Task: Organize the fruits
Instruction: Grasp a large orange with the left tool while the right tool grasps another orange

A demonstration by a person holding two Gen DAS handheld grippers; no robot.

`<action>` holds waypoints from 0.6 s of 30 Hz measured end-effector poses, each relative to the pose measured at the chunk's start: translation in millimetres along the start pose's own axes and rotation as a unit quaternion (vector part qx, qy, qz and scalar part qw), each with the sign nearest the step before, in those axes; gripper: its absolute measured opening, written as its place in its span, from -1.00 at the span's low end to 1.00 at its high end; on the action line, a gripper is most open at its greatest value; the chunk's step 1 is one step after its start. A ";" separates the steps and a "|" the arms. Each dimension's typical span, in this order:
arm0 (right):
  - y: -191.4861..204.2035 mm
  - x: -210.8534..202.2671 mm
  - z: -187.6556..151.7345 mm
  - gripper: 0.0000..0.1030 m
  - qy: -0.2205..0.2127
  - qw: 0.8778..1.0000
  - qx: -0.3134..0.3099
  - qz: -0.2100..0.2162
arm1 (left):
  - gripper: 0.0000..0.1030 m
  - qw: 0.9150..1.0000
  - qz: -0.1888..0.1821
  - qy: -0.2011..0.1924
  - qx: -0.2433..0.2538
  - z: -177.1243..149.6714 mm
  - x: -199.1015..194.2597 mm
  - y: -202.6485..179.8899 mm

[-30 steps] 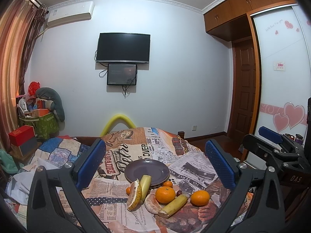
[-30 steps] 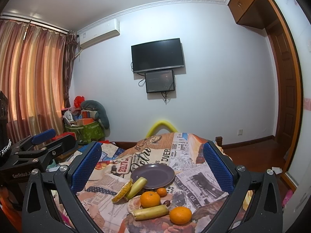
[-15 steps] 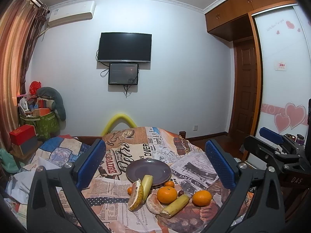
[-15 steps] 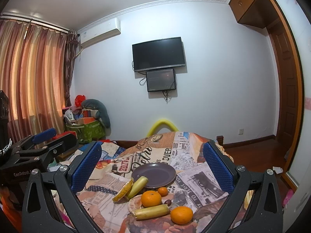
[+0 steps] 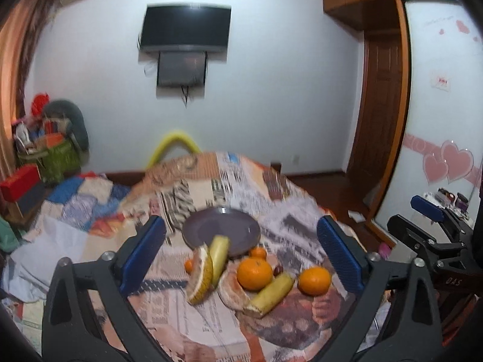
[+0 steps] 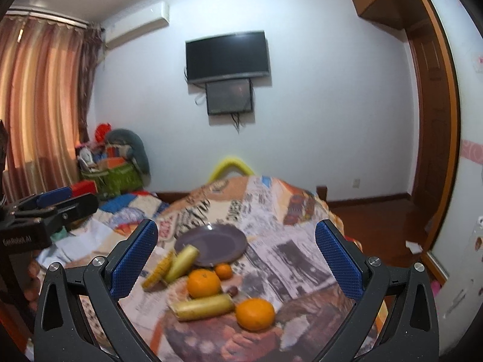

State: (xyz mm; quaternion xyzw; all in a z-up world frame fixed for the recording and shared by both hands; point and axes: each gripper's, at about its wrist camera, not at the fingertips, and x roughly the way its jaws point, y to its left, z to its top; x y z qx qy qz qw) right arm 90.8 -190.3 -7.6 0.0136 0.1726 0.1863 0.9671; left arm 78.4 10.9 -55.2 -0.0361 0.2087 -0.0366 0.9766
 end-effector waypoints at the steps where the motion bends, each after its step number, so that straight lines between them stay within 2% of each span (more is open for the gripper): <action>1: -3.9 4.5 -4.2 1.00 0.012 1.000 0.000 -0.003 | 0.84 1.000 -0.003 0.015 0.001 -2.1 8.8 0.4; 7: -21.4 28.2 -30.1 1.00 0.082 0.997 -0.010 -0.012 | 0.77 0.995 -0.019 0.098 0.009 -24.9 62.5 -3.1; 14: -35.3 57.8 -57.0 1.00 0.158 0.988 -0.001 -0.003 | 0.77 0.982 -0.033 0.186 0.006 -51.8 119.0 -6.3; 18: -41.2 71.2 -72.3 1.00 0.191 0.982 0.001 0.000 | 0.77 0.975 -0.027 0.219 0.019 -67.4 140.5 -11.1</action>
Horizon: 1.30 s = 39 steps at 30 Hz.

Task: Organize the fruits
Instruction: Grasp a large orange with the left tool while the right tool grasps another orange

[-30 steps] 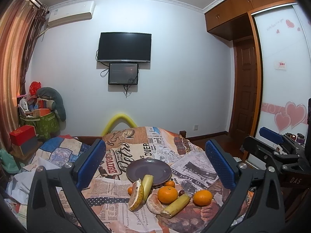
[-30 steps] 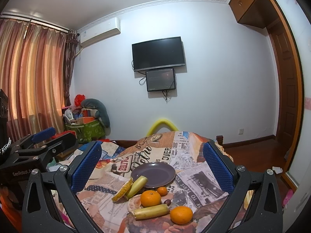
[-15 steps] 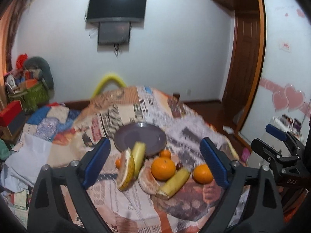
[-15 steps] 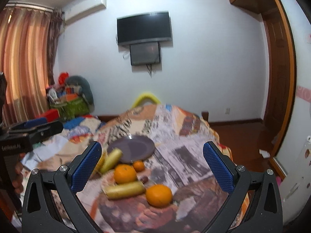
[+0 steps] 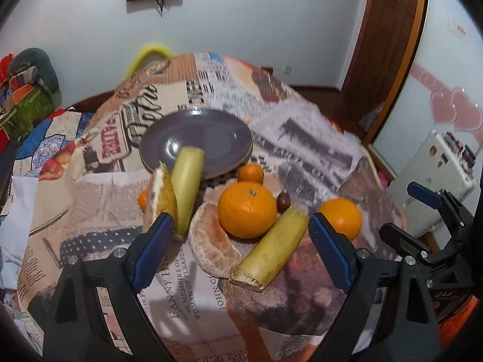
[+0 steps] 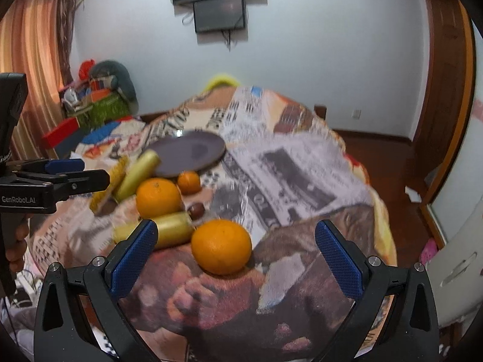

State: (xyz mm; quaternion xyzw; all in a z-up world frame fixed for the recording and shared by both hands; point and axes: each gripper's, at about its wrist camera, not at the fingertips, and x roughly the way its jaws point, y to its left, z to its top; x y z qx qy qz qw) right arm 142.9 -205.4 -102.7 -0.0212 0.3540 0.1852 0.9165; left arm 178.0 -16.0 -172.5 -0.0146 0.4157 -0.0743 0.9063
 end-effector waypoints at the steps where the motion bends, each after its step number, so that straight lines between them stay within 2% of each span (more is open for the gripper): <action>1: -0.8 4.3 -2.5 1.00 0.009 1.000 0.000 0.005 | 0.78 1.000 -0.001 0.008 0.002 -1.2 5.7 -1.0; 5: -2.0 22.4 -10.7 1.00 0.034 0.999 0.004 0.018 | 0.80 0.999 -0.013 0.040 0.000 -2.3 27.0 -1.0; 8: -2.7 30.6 -14.8 0.98 0.048 0.999 0.006 0.024 | 0.80 0.999 -0.015 0.038 -0.001 -1.4 34.7 0.9; 10: -3.2 37.8 -16.3 0.95 0.056 0.998 0.008 0.029 | 0.90 0.999 -0.015 0.037 -0.001 0.1 38.9 1.1; 12: -5.5 45.8 -17.8 0.86 0.065 0.997 0.012 0.040 | 0.90 0.999 -0.019 0.036 -0.001 1.3 42.9 1.2; 14: -7.3 52.9 -18.7 0.72 0.079 0.995 0.019 0.055 | 0.90 0.999 -0.008 0.034 0.005 3.2 47.8 0.0; 18: -9.3 63.5 -21.5 0.49 0.098 0.992 0.028 0.079 | 0.89 0.998 -0.015 0.056 -0.001 7.4 61.3 0.6; 23: -12.5 68.2 -22.6 0.21 0.105 0.987 0.045 0.116 | 0.73 0.998 -0.006 0.068 -0.009 12.1 76.3 1.2; 27: -15.5 68.1 -20.3 0.20 0.103 0.987 0.053 0.115 | 0.51 0.997 -0.021 0.078 -0.008 14.1 85.5 -1.9; 30: -19.8 68.6 -19.2 0.20 0.102 0.986 0.058 0.116 | 0.47 0.997 -0.008 0.080 0.001 15.4 92.9 -5.7; 33: -21.9 69.1 -18.1 0.19 0.099 0.987 0.058 0.112 | 0.35 0.996 -0.004 0.091 -0.009 16.9 102.8 -2.3; 35: -23.3 70.0 -17.7 0.19 0.098 0.987 0.060 0.114 | 0.35 0.995 -0.011 0.093 -0.018 16.3 107.7 0.7; 39: -26.2 70.8 -16.3 0.19 0.097 0.987 0.066 0.114 | 0.34 0.996 -0.002 0.088 0.002 16.0 107.5 -4.2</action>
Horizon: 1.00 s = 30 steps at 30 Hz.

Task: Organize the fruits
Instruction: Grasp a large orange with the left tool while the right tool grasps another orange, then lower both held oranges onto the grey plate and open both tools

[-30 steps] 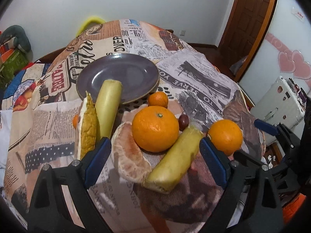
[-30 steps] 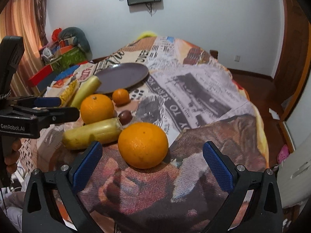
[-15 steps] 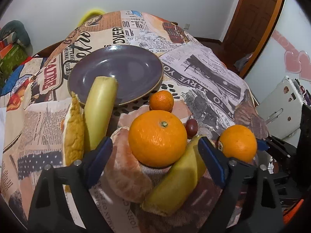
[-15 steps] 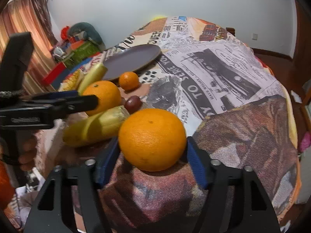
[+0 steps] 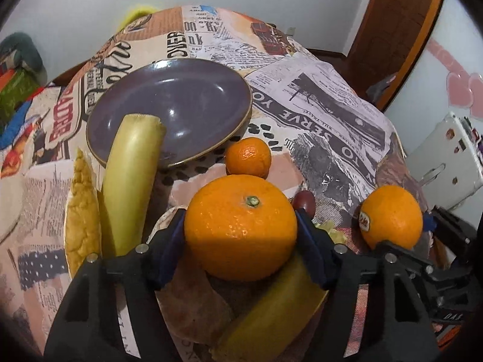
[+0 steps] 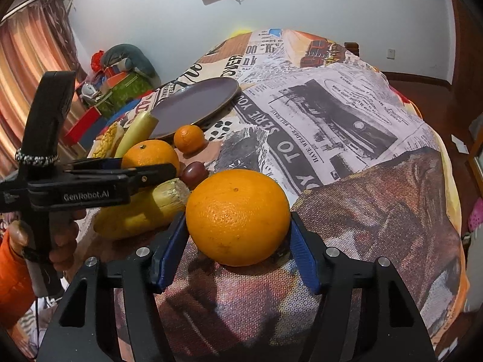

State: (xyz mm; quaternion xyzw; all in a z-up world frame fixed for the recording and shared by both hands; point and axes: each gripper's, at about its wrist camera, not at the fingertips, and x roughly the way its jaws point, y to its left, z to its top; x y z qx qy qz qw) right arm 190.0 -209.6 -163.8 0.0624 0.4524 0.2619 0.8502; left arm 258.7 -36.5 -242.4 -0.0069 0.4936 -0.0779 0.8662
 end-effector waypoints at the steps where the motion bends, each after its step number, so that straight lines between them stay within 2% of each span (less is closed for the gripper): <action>1: -0.3 -0.2 0.6 0.19 0.000 1.000 0.000 -0.001 | 0.33 1.000 -0.001 0.001 0.001 0.3 -0.3 0.2; 6: -2.2 -4.2 5.9 0.18 -0.007 1.000 0.004 -0.009 | 0.32 1.000 -0.003 0.004 -0.004 0.1 -6.4 2.7; 10: 1.9 -11.5 13.7 0.18 -0.019 1.000 -0.005 -0.016 | 0.32 1.000 0.000 -0.016 -0.001 -1.1 -24.4 3.2; 22: 41.6 -38.7 49.8 0.18 -0.087 0.995 -0.052 -0.016 | 0.32 0.993 0.008 -0.116 -0.012 11.5 -109.7 20.8; 30: 67.8 -41.3 81.0 0.18 -0.131 0.989 -0.072 -0.006 | 0.32 0.985 0.028 -0.165 -0.031 23.8 -143.9 50.0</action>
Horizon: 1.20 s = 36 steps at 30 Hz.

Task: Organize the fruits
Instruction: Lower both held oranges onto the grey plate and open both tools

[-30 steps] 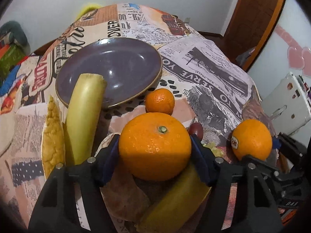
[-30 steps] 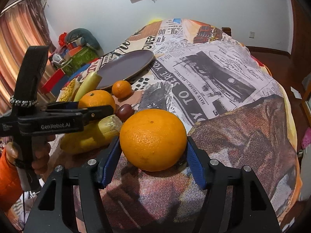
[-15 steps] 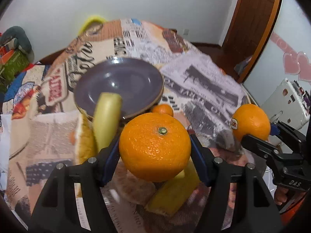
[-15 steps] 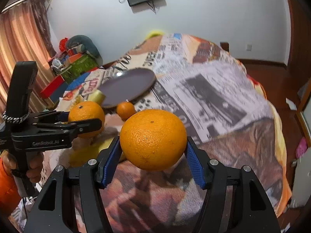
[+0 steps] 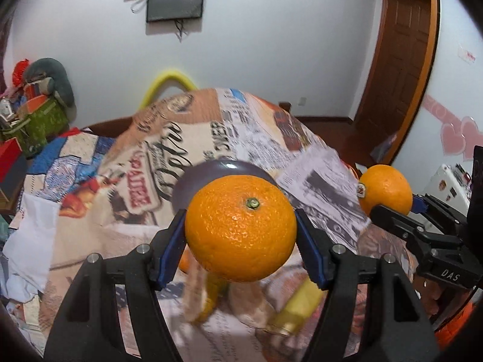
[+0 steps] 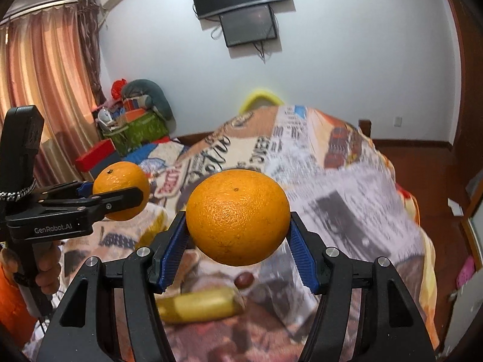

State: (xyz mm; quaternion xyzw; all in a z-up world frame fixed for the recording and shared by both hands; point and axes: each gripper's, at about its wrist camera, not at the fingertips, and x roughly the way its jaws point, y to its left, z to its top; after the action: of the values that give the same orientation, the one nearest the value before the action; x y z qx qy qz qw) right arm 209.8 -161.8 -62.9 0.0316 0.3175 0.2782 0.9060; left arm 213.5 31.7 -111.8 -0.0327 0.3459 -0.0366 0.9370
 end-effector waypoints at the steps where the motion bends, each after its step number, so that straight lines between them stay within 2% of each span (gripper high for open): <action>1: 1.7 0.9 2.3 0.18 -0.004 1.000 -0.002 0.000 | 0.32 1.000 0.003 -0.006 -0.004 3.6 -1.9 6.2; 9: 9.2 19.2 25.3 0.18 -0.025 0.999 -0.021 -0.001 | 0.32 0.999 0.026 -0.019 -0.018 19.9 8.6 40.5; 17: 6.4 44.4 47.9 0.18 -0.037 0.999 -0.028 -0.007 | 0.32 0.999 0.033 0.000 -0.018 31.4 48.5 59.2; 29: 5.4 97.9 62.3 0.19 -0.013 0.999 -0.050 -0.012 | 0.32 0.999 0.030 0.025 -0.021 50.3 103.9 73.2; 36: -1.7 138.3 63.6 0.18 0.027 0.998 -0.060 -0.016 | 0.32 0.998 0.025 0.046 -0.017 58.2 136.3 79.4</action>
State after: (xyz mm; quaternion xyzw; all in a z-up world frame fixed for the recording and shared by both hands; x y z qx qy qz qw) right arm 337.3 -83.2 -89.8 -0.0356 0.3250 0.2835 0.9016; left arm 358.3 100.4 -162.6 -0.0378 0.3902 -0.0089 0.9199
